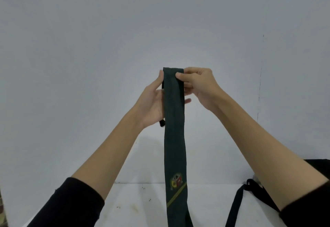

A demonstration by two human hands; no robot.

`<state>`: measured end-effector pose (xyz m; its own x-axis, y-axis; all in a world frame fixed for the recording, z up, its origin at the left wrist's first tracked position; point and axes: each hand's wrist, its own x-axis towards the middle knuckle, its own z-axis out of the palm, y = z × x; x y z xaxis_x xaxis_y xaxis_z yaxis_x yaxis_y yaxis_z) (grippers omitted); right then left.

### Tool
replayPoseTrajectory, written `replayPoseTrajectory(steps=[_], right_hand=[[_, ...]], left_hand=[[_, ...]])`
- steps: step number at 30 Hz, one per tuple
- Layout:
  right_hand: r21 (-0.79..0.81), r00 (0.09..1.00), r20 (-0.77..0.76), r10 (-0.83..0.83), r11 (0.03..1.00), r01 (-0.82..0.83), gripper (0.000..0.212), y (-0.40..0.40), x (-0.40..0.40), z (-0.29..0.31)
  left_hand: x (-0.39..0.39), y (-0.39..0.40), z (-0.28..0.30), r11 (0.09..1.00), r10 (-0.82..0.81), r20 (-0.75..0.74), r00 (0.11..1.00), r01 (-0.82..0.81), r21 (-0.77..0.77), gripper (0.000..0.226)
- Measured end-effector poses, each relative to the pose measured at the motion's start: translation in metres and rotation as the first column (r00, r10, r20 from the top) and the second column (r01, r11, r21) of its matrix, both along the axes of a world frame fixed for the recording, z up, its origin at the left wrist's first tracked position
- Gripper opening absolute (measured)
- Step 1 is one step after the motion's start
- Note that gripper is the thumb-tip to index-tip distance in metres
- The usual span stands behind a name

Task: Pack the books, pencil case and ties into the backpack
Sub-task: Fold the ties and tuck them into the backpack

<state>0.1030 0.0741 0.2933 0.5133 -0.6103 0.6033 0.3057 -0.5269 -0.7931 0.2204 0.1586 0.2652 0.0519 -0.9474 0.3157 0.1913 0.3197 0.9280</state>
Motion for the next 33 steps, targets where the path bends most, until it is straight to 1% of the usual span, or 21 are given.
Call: replayPoseTrajectory(steps=[1, 2, 4, 5, 8, 11, 13, 16, 18, 20, 21, 23, 24, 28, 31, 33], right_hand=[[-0.002, 1.000, -0.001, -0.027, 1.000, 0.027, 0.014, -0.001, 0.001, 0.003], [-0.008, 0.999, -0.006, -0.046, 0.999, 0.046, 0.017, -0.001, 0.001, 0.005], [-0.024, 0.996, -0.021, -0.083, 0.996, 0.082, 0.021, -0.003, 0.002, 0.007], [-0.039, 0.995, -0.029, -0.097, 0.995, 0.096, 0.021, -0.004, 0.002, 0.008], [-0.109, 0.986, -0.080, -0.147, 0.984, 0.138, 0.028, -0.006, -0.001, 0.006], [-0.153, 0.950, -0.249, -0.188, 0.976, 0.153, 0.047, -0.008, -0.007, -0.003], [-0.145, 0.919, -0.355, -0.171, 0.981, 0.127, 0.051, -0.007, -0.010, -0.014], [-0.054, 0.911, -0.394, -0.123, 0.992, 0.111, 0.054, -0.006, -0.011, -0.033], [-0.020, 0.900, -0.427, -0.086, 0.996, 0.086, 0.049, -0.005, -0.009, -0.047], [-0.056, 0.889, -0.453, -0.070, 0.997, 0.049, 0.031, -0.005, -0.003, -0.061], [-0.069, 0.895, -0.440, -0.070, 0.997, 0.044, 0.022, -0.005, -0.001, -0.066], [-0.067, 0.914, -0.399, -0.072, 0.997, 0.050, 0.022, -0.007, 0.002, -0.070], [-0.053, 0.919, -0.389, -0.059, 0.998, 0.042, 0.023, -0.008, 0.003, -0.070], [0.040, 0.921, -0.386, 0.057, 0.998, -0.045, 0.020, -0.015, 0.000, -0.068], [0.051, 0.917, -0.394, 0.070, 0.997, -0.054, 0.017, -0.017, -0.001, -0.070], [0.056, 0.913, -0.401, 0.070, 0.997, -0.052, 0.018, -0.018, 0.001, -0.073]], left_hand=[[-0.002, 0.000, -0.006, 1.000, -0.023, 0.031, 0.999, 0.022, 0.021, 0.067], [-0.004, -0.001, -0.011, 0.999, -0.030, 0.068, 0.997, 0.027, 0.043, 0.060], [-0.008, -0.003, -0.014, 0.997, -0.020, 0.133, 0.991, 0.011, 0.071, 0.039], [-0.010, -0.005, -0.013, 0.998, -0.010, 0.135, 0.991, 0.001, 0.070, 0.032], [-0.013, -0.007, -0.005, 0.998, 0.030, 0.057, 0.998, -0.033, 0.049, 0.026], [-0.011, -0.008, 0.004, 0.993, 0.114, 0.000, 0.993, -0.114, 0.043, 0.026], [-0.008, -0.008, 0.007, 0.977, 0.198, -0.053, 0.979, -0.194, 0.084, 0.023], [-0.002, -0.011, 0.009, 0.952, 0.299, -0.071, 0.952, -0.292, 0.089, 0.023], [0.001, -0.011, 0.010, 0.949, 0.313, -0.064, 0.947, -0.309, 0.067, 0.027], [0.003, -0.009, 0.010, 0.950, 0.306, -0.007, 0.952, -0.305, 0.065, 0.030], [0.004, -0.008, 0.009, 0.951, 0.299, 0.028, 0.954, -0.300, 0.075, 0.030], [0.005, -0.006, 0.008, 0.950, 0.289, 0.065, 0.955, -0.294, 0.102, 0.030], [0.007, -0.004, 0.007, 0.949, 0.292, 0.061, 0.955, -0.297, 0.108, 0.030], [0.015, -0.003, 0.006, 0.950, 0.297, -0.022, 0.955, -0.293, 0.107, 0.029], [0.014, -0.004, 0.004, 0.958, 0.272, -0.049, 0.961, -0.265, 0.114, 0.030], [0.012, -0.005, 0.003, 0.964, 0.245, -0.049, 0.968, -0.238, 0.119, 0.030]])
